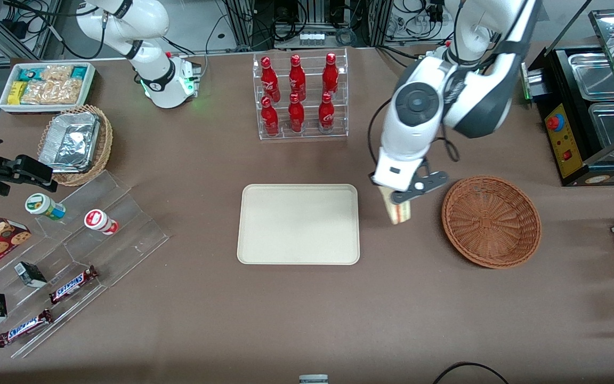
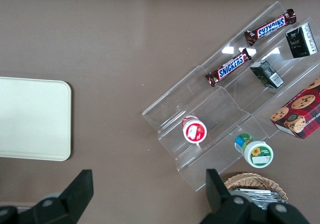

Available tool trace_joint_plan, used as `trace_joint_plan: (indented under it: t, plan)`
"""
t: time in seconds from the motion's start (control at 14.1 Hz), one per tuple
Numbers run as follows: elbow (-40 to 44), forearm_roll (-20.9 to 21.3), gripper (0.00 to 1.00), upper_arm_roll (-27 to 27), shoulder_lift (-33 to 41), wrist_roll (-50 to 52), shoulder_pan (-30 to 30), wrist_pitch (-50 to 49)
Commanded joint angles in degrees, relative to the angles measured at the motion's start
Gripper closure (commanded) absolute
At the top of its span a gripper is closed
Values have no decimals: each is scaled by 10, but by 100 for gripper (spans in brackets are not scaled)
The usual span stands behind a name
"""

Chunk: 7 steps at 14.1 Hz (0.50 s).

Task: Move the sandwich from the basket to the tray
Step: 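Carry the held sandwich with the left gripper over the cream tray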

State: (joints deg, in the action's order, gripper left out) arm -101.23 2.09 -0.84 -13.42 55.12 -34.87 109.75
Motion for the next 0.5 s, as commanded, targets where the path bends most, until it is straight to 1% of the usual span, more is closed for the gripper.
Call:
trace_joint_plan:
  t: [0.0,0.28,0.43]
  plan:
    - [21,3,95,-7,-27,-9,-32,13]
    - [23,6,94,-7,-81,-8,-74,73]
    - [42,10,94,-8,-116,-8,-94,93]
